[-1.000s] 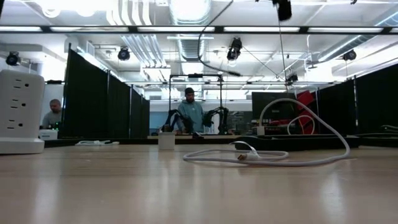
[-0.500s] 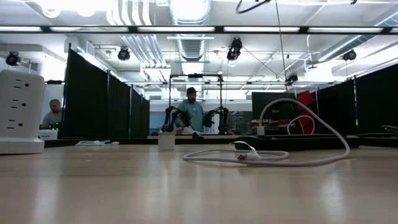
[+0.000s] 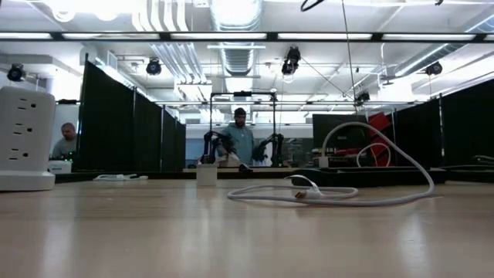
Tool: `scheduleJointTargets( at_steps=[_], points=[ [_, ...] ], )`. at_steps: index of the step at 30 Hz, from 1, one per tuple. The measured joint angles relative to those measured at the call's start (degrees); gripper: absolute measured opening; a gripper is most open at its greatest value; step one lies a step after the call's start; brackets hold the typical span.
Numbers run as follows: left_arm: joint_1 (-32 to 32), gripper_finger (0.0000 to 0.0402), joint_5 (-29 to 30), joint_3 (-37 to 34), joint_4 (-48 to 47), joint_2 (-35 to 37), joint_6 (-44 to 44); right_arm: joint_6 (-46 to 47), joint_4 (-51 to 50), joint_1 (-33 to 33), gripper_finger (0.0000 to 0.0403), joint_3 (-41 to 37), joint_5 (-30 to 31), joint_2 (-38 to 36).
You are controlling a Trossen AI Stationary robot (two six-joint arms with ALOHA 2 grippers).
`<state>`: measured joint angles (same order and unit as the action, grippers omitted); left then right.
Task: Insert USB
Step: Insert the right black charger cable into the black outlet extension
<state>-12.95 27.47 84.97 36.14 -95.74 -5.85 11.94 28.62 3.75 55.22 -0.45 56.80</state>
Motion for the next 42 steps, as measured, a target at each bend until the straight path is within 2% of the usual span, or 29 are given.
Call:
scheduleJointTargets(
  at_steps=[15, 28, 35, 42],
  points=[
    [0.02, 0.0000, -0.05, 0.00, -0.25, -0.22, 3.06, 0.00, 0.01, 0.13, 0.0171, 2.02, -0.07, 2.80],
    [0.02, 0.0000, -0.05, 0.00, -0.58, -0.22, 2.62, 0.29, 0.07, 0.13, 0.0106, 2.58, -1.11, 3.08],
    [0.02, 0.0000, -0.47, 0.00, 0.29, -0.22, 2.33, 0.41, -0.18, 0.11, 0.0013, 2.58, -1.55, 2.99],
    [-0.13, 0.0010, -1.01, 0.00, -0.78, -0.20, 2.33, 0.46, -0.48, 0.12, 0.0013, 2.58, -1.64, 2.95]
  ],
)
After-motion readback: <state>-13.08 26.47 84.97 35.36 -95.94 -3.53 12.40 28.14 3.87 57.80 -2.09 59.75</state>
